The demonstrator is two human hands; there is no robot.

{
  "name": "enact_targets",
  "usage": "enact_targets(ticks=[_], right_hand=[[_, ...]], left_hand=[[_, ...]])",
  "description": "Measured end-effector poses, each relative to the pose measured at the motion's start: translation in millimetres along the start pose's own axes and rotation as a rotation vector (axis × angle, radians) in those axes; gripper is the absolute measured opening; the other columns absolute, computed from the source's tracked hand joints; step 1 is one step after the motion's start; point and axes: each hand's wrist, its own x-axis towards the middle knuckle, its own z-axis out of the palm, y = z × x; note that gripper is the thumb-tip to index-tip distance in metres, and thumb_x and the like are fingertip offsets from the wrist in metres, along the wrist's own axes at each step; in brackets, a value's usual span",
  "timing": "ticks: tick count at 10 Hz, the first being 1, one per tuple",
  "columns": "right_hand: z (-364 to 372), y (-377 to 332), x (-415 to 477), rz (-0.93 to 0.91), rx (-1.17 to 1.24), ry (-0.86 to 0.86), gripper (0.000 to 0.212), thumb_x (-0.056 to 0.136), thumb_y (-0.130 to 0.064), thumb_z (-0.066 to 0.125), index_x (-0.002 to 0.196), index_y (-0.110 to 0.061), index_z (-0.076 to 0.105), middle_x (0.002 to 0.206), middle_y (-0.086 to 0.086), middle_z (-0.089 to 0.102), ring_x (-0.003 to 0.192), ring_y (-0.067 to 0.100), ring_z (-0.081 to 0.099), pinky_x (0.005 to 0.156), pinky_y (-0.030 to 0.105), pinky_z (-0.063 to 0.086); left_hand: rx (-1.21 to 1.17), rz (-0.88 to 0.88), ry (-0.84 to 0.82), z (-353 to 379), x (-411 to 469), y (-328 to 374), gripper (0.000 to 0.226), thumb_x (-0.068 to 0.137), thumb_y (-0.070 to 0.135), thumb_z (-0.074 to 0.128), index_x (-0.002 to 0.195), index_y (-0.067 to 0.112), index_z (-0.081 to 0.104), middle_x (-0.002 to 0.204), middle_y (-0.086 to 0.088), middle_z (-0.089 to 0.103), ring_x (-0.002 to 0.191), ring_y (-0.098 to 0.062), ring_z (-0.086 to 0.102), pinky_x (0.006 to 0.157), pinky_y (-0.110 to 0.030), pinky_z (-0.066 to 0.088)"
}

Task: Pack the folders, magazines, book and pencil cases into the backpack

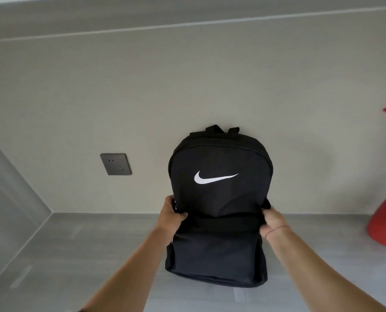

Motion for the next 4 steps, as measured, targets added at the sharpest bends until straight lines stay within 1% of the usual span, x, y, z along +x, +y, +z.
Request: enact_targets(ticks=[1,2,3,4], right_hand=[[1.8,-12.5,7.0,0.017,-0.098,0.011,0.036,0.094,0.005,0.03,0.08,-0.013,0.058,0.082,0.008,0.058,0.07,0.023,0.053,0.064,0.034,0.046],[-13.1,-17.0,3.8,0.027,-0.254,-0.018,0.04,0.091,0.01,0.027,0.082,-0.016,0.056,0.079,0.005,0.055,0.067,0.019,0.049,0.059,0.029,0.039],[-27.1,-19.0,-9.4,0.066,-0.392,-0.084,0.023,0.094,-0.001,0.038,0.097,-0.016,0.055,0.085,0.001,0.057,0.073,0.016,0.051,0.062,0.03,0.038],[-41.0,-27.5,-26.7,0.034,-0.658,-0.024,0.019,0.096,-0.018,0.046,0.112,-0.018,0.056,0.112,0.003,0.054,0.11,0.023,0.053,0.092,0.043,0.038]], left_hand=[[0.003,0.006,0.005,1.0,8.5,7.4,0.038,0.086,-0.003,0.056,0.112,0.021,0.044,0.106,0.001,0.058,0.097,-0.019,0.056,0.081,-0.028,0.042],[0.039,-0.002,-0.005,2.1,4.3,4.2,0.041,0.086,-0.001,0.055,0.118,0.02,0.041,0.112,-0.001,0.058,0.098,-0.018,0.055,0.08,-0.027,0.041],[0.089,0.004,-0.046,-2.1,-10.3,-4.1,0.058,0.082,0.0,0.059,0.128,0.024,0.033,0.118,0.001,0.055,0.104,-0.02,0.055,0.074,-0.024,0.043],[0.135,0.049,0.01,-9.2,-39.0,-18.7,0.086,0.078,0.005,0.069,0.144,0.026,0.018,0.139,0.006,0.04,0.124,-0.017,0.042,0.099,-0.03,0.04]])
